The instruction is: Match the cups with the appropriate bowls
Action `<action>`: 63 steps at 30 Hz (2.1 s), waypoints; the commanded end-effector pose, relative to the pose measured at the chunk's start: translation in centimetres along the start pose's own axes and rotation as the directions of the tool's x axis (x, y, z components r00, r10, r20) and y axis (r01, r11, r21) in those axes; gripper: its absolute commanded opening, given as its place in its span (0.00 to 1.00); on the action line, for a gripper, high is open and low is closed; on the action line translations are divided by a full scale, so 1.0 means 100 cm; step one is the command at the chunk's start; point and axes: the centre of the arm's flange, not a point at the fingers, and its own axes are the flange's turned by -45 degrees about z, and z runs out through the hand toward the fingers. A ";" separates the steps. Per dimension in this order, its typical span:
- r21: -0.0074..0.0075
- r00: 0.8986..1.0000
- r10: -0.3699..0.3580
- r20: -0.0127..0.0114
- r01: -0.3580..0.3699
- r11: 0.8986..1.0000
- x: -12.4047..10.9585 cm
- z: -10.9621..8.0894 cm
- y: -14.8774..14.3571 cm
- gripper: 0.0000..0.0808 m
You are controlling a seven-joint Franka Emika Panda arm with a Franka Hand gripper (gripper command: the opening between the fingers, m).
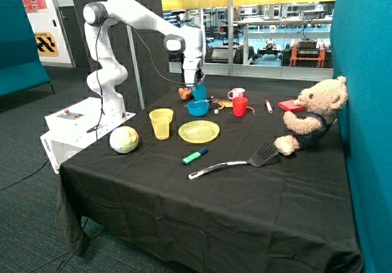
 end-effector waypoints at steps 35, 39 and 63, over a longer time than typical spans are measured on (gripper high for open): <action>0.002 0.999 -0.042 0.000 0.042 0.999 -0.032 0.064 -0.031 0.00; 0.002 0.999 -0.043 0.000 0.043 0.999 -0.031 0.065 -0.031 0.00; 0.002 0.999 -0.037 0.000 0.037 0.999 -0.020 0.060 -0.022 0.51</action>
